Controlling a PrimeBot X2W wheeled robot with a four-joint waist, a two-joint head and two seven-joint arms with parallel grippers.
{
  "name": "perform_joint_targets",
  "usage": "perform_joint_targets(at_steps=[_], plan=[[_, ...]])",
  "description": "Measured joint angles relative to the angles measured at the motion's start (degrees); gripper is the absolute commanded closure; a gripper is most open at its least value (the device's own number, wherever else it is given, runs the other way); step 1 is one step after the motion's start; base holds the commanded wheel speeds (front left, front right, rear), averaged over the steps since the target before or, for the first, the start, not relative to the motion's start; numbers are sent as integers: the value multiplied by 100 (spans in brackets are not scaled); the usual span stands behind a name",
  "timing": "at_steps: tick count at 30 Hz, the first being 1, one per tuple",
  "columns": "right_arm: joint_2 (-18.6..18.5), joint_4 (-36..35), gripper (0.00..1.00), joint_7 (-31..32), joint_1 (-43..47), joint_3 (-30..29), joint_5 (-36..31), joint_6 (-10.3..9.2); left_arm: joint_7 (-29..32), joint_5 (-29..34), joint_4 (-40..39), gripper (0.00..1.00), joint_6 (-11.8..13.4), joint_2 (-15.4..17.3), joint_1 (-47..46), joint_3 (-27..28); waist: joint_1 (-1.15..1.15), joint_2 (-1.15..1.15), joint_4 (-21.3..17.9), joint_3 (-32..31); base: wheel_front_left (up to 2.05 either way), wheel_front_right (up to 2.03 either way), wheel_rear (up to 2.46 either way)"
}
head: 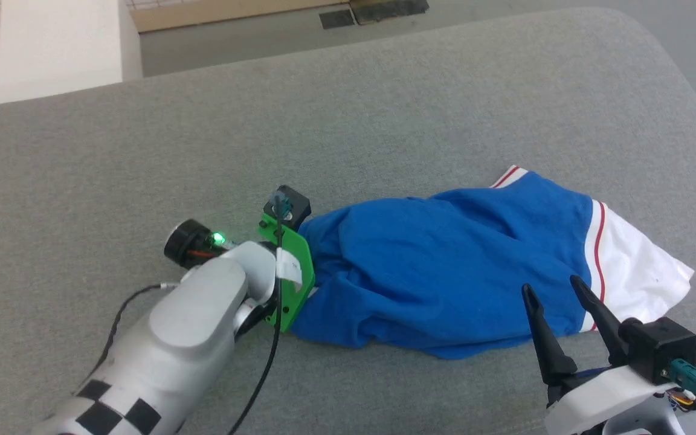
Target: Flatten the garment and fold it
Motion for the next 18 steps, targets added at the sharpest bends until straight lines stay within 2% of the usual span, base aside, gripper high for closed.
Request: perform_joint_targets(at_steps=[2, 3, 4, 5, 6, 9, 12, 15, 18], plan=[[7, 32, 0, -24, -44, 5, 16, 0, 190, -194, -23, 0, 3, 83, -164, -343, 0, 0, -44, 70, 0, 0, 0], [11, 45, 0, -31, -65, 4, 36, 0, 274, -302, -52, 6, 4, 134, -260, -523, 0, 0, -64, 109, 0, 0, 0], [14, 59, 0, -58, -79, 5, 41, 0, 327, -380, -82, 37, 4, 186, -336, -699, 0, 0, -81, 143, 0, 0, 0], [18, 71, 0, -75, -89, 5, 45, 0, 359, -444, -108, 76, 4, 212, -396, -825, 0, 0, -94, 168, 0, 0, 0], [22, 87, 0, -80, -105, 5, 46, 0, 364, -573, -129, 100, 4, 240, -456, -957, 0, 0, -108, 196, 0, 0, 0], [33, 146, 0, -123, -141, 8, 82, 0, 290, -782, -136, 100, 2, 258, -550, -1220, 0, 0, -133, 234, 0, 0, 0], [40, 211, 0, -123, -146, -18, 87, 0, -93, -876, 15, 100, -8, 266, -574, -1283, 0, 0, -123, 187, 0, 0, 0], [46, 260, 0, -122, -143, -36, 112, 0, -746, -902, 175, 100, -25, 230, -572, -1132, 0, 0, -82, 86, 0, 0, 0], [48, 276, 0, -115, -123, -98, 135, 0, -1419, -905, 182, 100, 98, 263, -611, -925, 0, 0, 0, -73, 0, 0, 0]])
